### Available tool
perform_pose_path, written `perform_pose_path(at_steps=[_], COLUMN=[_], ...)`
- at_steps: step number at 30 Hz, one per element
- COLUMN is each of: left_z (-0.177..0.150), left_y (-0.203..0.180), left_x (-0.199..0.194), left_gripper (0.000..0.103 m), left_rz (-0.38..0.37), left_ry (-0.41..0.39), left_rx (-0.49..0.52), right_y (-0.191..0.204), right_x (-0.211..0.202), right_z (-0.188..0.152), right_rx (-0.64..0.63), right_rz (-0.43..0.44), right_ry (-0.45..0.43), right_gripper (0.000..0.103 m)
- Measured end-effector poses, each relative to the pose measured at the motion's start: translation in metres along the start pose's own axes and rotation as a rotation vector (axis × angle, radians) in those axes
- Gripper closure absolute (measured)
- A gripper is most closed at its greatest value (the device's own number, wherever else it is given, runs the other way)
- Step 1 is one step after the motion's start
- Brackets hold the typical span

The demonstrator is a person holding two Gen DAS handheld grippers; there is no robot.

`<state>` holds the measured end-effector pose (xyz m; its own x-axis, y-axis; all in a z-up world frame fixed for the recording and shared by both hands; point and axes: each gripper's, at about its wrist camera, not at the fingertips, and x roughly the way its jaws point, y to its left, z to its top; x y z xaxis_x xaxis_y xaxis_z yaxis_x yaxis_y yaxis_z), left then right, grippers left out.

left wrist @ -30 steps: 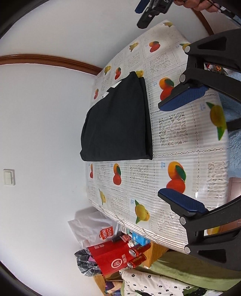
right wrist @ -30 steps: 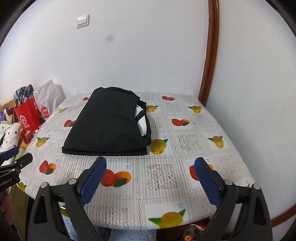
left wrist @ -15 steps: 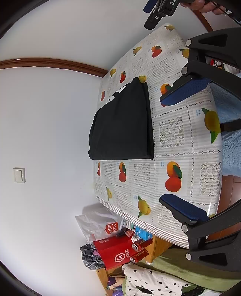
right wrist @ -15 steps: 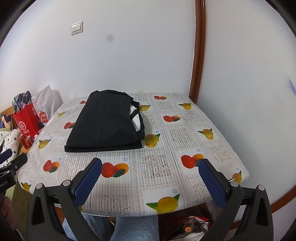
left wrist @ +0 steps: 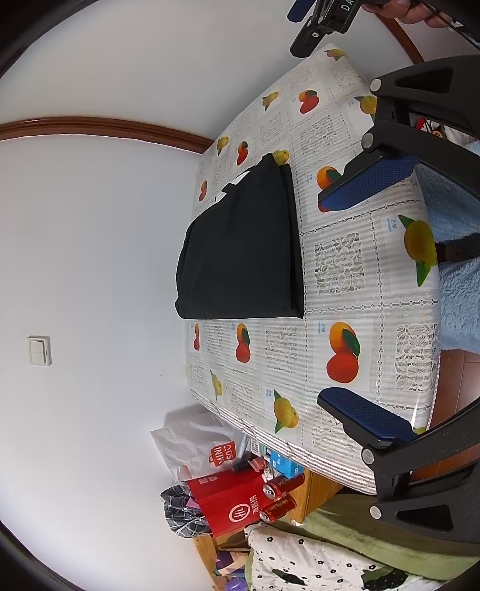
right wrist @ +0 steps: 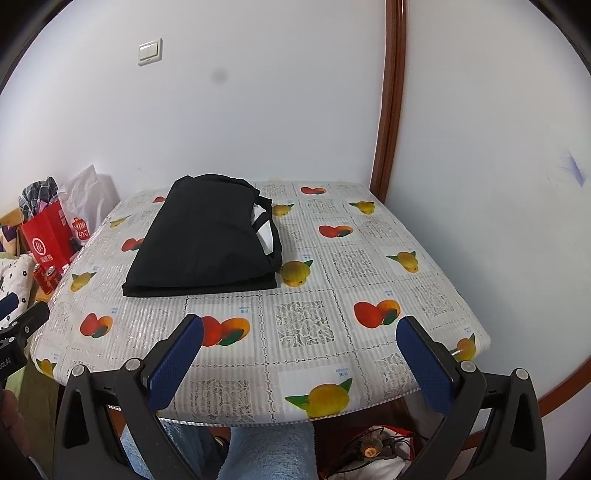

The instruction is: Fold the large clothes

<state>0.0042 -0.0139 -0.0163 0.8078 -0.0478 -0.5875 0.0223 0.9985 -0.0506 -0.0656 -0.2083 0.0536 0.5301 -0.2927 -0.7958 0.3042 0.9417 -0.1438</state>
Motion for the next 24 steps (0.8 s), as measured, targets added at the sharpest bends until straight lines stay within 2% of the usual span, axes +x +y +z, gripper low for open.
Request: perform_pose_path(at_steps=[24], left_z=[0.0002], left_y=[0.0022], left_x=[-0.0015], left_gripper=[0.006], left_rz=[0.003], left_ry=[0.003], left_rx=[0.011], right_y=[-0.0023], right_x=[-0.0013], right_z=[-0.0030], right_rx=[0.017], right_rz=[-0.017], right_ry=[0.004], right_gripper=[0.001])
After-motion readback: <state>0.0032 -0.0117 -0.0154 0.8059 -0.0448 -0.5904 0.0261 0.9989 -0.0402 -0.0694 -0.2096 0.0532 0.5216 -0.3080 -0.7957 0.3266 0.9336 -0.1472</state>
